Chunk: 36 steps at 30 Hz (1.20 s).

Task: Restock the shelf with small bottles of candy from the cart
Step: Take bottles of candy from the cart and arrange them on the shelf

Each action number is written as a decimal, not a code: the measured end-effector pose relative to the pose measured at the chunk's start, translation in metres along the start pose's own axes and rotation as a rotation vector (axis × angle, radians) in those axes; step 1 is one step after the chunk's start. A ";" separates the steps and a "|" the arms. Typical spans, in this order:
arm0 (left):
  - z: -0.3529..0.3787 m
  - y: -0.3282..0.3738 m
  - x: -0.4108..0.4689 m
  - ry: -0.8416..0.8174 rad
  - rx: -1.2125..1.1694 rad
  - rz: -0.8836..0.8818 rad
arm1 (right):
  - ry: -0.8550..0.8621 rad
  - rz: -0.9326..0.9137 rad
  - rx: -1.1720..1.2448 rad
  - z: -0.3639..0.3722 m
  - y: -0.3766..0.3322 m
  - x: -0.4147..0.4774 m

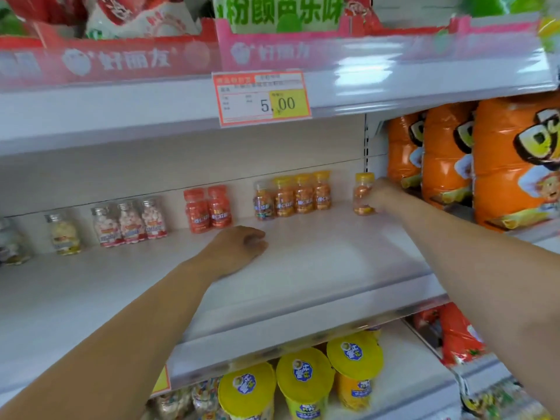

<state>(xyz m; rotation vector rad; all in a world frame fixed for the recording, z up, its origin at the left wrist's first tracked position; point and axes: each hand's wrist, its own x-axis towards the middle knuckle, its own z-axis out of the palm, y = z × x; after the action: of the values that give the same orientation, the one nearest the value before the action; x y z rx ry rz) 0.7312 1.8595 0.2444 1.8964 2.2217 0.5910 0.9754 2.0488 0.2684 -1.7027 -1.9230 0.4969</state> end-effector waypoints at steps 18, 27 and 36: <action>0.007 -0.003 0.008 0.114 0.060 0.072 | -0.060 0.092 0.342 0.035 -0.031 0.041; 0.004 0.000 0.004 0.076 0.050 0.041 | -0.077 0.041 0.220 0.022 -0.034 0.020; -0.015 0.034 -0.026 -0.069 0.277 0.067 | 0.031 -0.433 0.032 -0.038 -0.029 -0.133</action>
<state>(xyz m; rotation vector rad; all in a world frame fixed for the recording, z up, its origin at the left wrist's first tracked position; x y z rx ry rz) 0.7618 1.8352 0.2681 2.0907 2.3030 0.2307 0.9849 1.9104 0.2976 -1.2126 -2.1651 0.3296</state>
